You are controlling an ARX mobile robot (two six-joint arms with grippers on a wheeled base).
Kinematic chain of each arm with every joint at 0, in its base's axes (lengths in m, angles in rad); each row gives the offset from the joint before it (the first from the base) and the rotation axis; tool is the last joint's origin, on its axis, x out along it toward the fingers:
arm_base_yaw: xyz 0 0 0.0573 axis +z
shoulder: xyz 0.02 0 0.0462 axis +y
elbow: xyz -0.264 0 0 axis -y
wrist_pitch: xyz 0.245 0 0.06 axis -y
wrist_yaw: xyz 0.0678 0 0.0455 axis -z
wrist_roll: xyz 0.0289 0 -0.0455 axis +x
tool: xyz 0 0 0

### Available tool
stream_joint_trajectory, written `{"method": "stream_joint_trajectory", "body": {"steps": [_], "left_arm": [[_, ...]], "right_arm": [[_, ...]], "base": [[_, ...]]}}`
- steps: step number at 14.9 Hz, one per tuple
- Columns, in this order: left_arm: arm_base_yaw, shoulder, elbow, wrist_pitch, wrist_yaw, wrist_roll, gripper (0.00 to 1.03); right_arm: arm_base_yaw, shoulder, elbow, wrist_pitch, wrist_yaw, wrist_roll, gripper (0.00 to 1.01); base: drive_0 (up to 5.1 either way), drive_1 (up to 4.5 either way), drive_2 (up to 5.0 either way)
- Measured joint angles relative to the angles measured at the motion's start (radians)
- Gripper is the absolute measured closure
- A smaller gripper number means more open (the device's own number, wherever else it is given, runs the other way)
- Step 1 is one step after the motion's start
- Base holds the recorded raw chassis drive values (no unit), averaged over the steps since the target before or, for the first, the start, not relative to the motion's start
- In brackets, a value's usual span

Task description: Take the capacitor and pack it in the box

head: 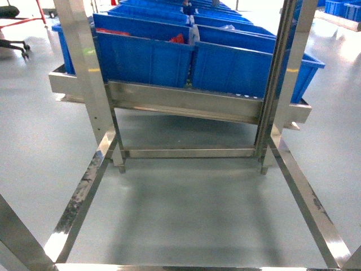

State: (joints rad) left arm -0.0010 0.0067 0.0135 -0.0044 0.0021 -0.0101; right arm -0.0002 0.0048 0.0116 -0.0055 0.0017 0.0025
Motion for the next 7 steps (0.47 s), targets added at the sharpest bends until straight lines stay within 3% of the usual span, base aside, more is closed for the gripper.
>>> {"method": "stream_joint_trajectory", "body": {"steps": [7], "left_arm": [[0.000, 0.000, 0.000, 0.001, -0.002, 0.000, 0.59]], "right_arm": [[0.000, 0.000, 0.000, 0.001, -0.002, 0.000, 0.03]], "base": [[-4.9, 2.50, 2.5]]}}
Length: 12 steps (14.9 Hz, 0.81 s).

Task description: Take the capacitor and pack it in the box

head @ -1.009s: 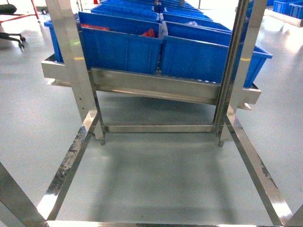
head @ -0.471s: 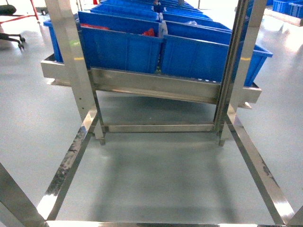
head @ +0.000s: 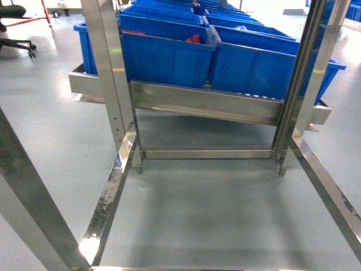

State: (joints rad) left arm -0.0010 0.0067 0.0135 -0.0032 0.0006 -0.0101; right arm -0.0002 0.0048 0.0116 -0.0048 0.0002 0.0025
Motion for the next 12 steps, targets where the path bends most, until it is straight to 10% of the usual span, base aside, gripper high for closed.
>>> {"method": "stream_joint_trajectory", "body": {"steps": [12], "left_arm": [[0.000, 0.000, 0.000, -0.003, -0.001, 0.000, 0.59]], "right_arm": [[0.000, 0.000, 0.000, 0.001, 0.000, 0.000, 0.03]], "base": [[-4.9, 2.51, 2.5]]}}
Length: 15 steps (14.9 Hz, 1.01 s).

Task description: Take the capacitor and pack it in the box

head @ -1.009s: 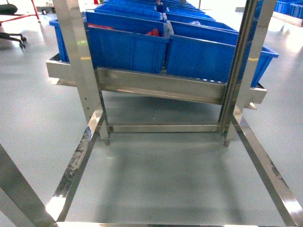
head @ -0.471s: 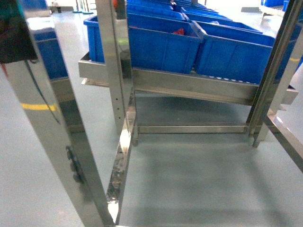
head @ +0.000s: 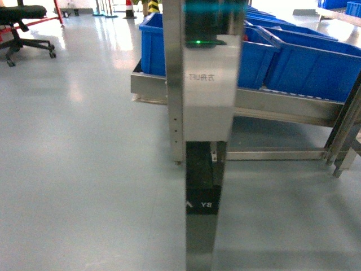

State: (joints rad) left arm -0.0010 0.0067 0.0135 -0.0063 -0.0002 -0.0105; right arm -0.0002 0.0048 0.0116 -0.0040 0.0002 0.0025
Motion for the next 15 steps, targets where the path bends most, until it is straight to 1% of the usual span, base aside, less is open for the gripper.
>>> {"method": "stream_joint_trajectory", "body": {"steps": [15], "left_arm": [[0.000, 0.000, 0.000, -0.001, 0.001, 0.000, 0.59]], "right_arm": [[0.000, 0.000, 0.000, -0.001, 0.000, 0.000, 0.03]], "base": [[-4.9, 2.52, 2.5]]}}
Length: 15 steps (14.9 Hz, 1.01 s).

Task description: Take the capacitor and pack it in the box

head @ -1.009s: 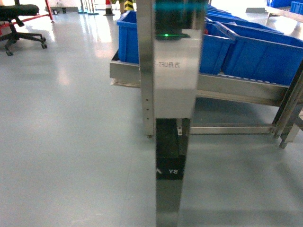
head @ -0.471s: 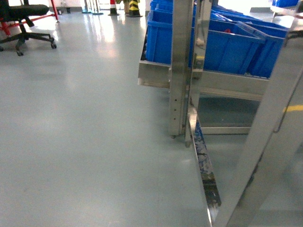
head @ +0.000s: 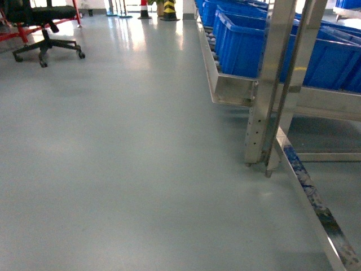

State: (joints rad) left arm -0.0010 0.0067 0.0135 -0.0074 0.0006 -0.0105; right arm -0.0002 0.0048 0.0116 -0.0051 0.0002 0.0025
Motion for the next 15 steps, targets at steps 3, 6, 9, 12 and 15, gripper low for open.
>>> {"method": "stream_joint_trajectory", "body": {"steps": [3, 6, 9, 12, 15], "left_arm": [[0.000, 0.000, 0.000, 0.000, -0.002, 0.000, 0.59], [0.000, 0.000, 0.000, 0.002, -0.001, 0.000, 0.59], [0.000, 0.000, 0.000, 0.003, -0.001, 0.000, 0.59], [0.000, 0.000, 0.000, 0.002, -0.001, 0.000, 0.59], [0.000, 0.000, 0.000, 0.000, -0.002, 0.000, 0.59]], "right_arm": [[0.000, 0.000, 0.000, 0.002, 0.000, 0.000, 0.03], [0.000, 0.000, 0.000, 0.002, 0.000, 0.000, 0.03], [0.000, 0.000, 0.000, 0.000, 0.000, 0.000, 0.03], [0.000, 0.000, 0.000, 0.002, 0.000, 0.000, 0.03], [0.000, 0.000, 0.000, 0.002, 0.000, 0.000, 0.03]], "base": [[-5.0, 2.43, 2.4], [-5.0, 2.41, 2.4], [-5.1, 2.39, 2.4], [-5.1, 2.39, 2.4], [-5.1, 2.39, 2.4]]}}
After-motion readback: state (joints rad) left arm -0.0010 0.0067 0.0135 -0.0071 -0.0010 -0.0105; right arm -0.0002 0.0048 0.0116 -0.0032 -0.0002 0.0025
